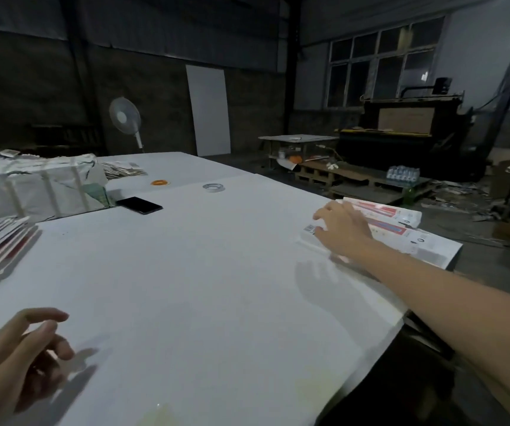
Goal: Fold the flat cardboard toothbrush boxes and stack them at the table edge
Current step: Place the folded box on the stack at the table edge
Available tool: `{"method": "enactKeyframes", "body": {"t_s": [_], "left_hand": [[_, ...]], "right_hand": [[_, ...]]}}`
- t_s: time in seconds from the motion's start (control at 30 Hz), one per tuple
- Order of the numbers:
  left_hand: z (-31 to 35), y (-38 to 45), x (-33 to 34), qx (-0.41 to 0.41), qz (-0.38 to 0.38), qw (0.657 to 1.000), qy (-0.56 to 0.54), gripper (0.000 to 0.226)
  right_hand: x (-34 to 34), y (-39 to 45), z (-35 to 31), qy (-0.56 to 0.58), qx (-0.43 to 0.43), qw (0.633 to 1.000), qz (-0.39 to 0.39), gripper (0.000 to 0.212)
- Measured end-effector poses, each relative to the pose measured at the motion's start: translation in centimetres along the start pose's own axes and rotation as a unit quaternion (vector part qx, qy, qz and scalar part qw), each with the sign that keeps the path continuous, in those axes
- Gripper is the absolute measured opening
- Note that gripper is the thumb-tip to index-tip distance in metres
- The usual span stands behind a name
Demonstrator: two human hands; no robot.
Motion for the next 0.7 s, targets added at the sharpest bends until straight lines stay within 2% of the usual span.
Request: {"method": "enactKeyframes", "body": {"t_s": [0.07, 0.2, 0.3, 0.4, 0.5, 0.57, 0.6, 0.7], "left_hand": [[1.3, -0.5, 0.6, 0.013, 0.023, 0.998, 0.052, 0.034], [3.9, -1.2, 2.0, 0.015, 0.040, 0.998, 0.047, 0.020], [4.5, -1.8, 2.3, 0.032, 0.038, 0.996, 0.080, 0.015], [5.1, -2.3, 2.0, 0.054, 0.078, 0.982, 0.165, 0.021], [5.0, -2.5, 1.2, 0.066, 0.136, 0.956, 0.252, 0.029], [5.1, -2.8, 0.6, 0.079, 0.165, 0.921, 0.345, 0.024], [5.3, -2.9, 0.3, 0.087, 0.171, 0.893, 0.408, 0.021], [6.4, -2.9, -1.0, 0.101, 0.174, 0.771, 0.604, 0.026]], "right_hand": [[-0.1, -1.0, -4.7, 0.054, -0.058, 0.997, -0.020, 0.029], [0.6, -4.4, -15.6, 0.162, -0.182, 0.967, -0.071, 0.024], [1.5, -7.4, -24.0, 0.253, -0.254, 0.926, -0.116, 0.021], [2.6, -10.1, -31.3, 0.294, -0.315, 0.892, -0.137, 0.020], [4.0, -11.6, -35.7, 0.324, -0.330, 0.876, -0.140, 0.021], [5.1, -11.8, -36.6, 0.329, -0.328, 0.874, -0.143, 0.024], [5.5, -11.8, -36.6, 0.334, -0.330, 0.872, -0.140, 0.025], [6.1, -11.5, -36.0, 0.382, -0.331, 0.855, -0.117, 0.022]]}}
Point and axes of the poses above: each hand's wrist, its own y-axis towards the middle knuckle, its own x-axis out of the palm, z = x × y, the point moved 2 cm from there along y, towards the middle knuckle, and after that the axes turned 9 degrees about -z, right-handed, at the moved point
